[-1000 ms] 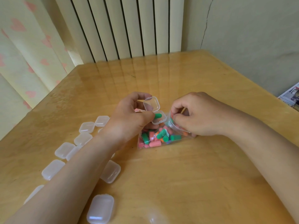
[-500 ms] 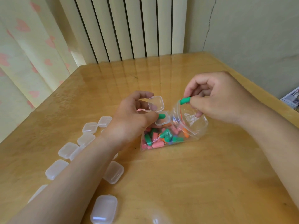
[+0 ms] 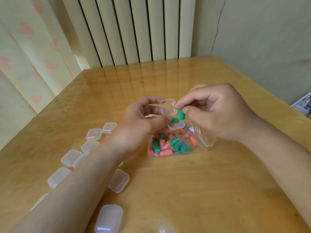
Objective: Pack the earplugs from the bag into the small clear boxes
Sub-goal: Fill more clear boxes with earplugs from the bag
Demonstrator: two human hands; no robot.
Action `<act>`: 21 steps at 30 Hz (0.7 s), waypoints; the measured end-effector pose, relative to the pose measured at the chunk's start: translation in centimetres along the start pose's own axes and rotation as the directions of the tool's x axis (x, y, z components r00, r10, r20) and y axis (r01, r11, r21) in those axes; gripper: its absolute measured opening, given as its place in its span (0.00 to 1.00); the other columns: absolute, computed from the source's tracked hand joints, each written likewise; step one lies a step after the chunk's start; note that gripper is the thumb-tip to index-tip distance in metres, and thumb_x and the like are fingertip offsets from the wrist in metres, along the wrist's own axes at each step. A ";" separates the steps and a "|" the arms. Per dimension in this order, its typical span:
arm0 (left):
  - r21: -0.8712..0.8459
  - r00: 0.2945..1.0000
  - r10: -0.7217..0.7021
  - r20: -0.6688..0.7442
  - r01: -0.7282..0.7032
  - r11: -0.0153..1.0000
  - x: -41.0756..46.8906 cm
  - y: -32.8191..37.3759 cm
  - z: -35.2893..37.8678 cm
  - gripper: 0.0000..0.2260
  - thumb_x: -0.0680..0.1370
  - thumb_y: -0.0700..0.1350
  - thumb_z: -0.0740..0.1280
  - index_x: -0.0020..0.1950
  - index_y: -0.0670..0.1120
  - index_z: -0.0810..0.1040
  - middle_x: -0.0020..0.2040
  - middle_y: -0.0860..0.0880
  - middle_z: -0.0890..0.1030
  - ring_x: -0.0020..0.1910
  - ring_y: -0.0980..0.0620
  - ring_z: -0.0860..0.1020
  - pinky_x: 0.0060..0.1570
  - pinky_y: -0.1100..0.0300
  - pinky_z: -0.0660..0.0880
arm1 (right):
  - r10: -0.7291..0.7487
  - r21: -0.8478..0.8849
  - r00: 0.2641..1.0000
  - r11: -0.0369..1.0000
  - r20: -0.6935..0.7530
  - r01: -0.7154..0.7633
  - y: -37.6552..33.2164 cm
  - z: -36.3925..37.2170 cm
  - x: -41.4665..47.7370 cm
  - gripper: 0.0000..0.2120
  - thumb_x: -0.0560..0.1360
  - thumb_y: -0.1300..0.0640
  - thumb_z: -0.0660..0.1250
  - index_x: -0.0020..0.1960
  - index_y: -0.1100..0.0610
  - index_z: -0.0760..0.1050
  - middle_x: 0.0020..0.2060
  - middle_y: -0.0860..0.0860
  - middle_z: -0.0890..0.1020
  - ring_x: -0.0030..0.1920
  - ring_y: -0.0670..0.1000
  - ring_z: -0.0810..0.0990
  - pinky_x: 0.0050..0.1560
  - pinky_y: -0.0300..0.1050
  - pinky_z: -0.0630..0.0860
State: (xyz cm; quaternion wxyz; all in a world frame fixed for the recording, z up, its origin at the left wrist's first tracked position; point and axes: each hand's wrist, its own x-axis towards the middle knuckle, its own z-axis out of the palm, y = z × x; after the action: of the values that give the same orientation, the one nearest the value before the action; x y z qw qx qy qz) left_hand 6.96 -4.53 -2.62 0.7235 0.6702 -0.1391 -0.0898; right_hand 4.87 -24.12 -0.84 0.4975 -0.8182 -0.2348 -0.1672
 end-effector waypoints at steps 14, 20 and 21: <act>-0.105 0.999 -0.025 0.041 0.029 0.994 -0.1 0.3 0.0 0.18 0.75 0.29 0.69 0.62 0.40 0.76 0.49 0.39 0.79 0.46 0.41 0.83 0.42 0.52 0.82 | -0.064 -0.144 0.997 0.987 0.034 0.068 0.2 0.2 -0.2 0.11 0.70 0.61 0.68 0.44 0.48 0.86 0.41 0.46 0.81 0.38 0.51 0.82 0.39 0.55 0.80; -0.119 0.998 -0.043 0.037 0.047 0.992 -0.2 0.3 0.2 0.18 0.75 0.29 0.68 0.64 0.38 0.75 0.52 0.36 0.79 0.46 0.38 0.82 0.46 0.47 0.82 | -0.040 -0.060 0.995 0.997 0.093 0.046 0.3 0.5 -0.4 0.13 0.72 0.69 0.73 0.49 0.53 0.83 0.40 0.45 0.83 0.39 0.47 0.82 0.40 0.50 0.82; -0.135 0.998 -0.048 0.037 0.053 0.990 -0.2 0.3 0.1 0.18 0.75 0.28 0.68 0.64 0.38 0.75 0.52 0.35 0.79 0.46 0.38 0.82 0.45 0.48 0.82 | -0.040 -0.043 0.995 0.998 0.088 0.044 0.3 0.4 -0.4 0.13 0.71 0.70 0.73 0.49 0.53 0.83 0.40 0.45 0.83 0.40 0.47 0.82 0.40 0.50 0.82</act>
State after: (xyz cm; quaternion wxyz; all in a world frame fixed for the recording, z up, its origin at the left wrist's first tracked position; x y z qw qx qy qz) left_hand 6.72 -4.58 -2.31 0.7624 0.6212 -0.1278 -0.1284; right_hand 4.77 -23.94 -1.45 0.4650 -0.8304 -0.2693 -0.1471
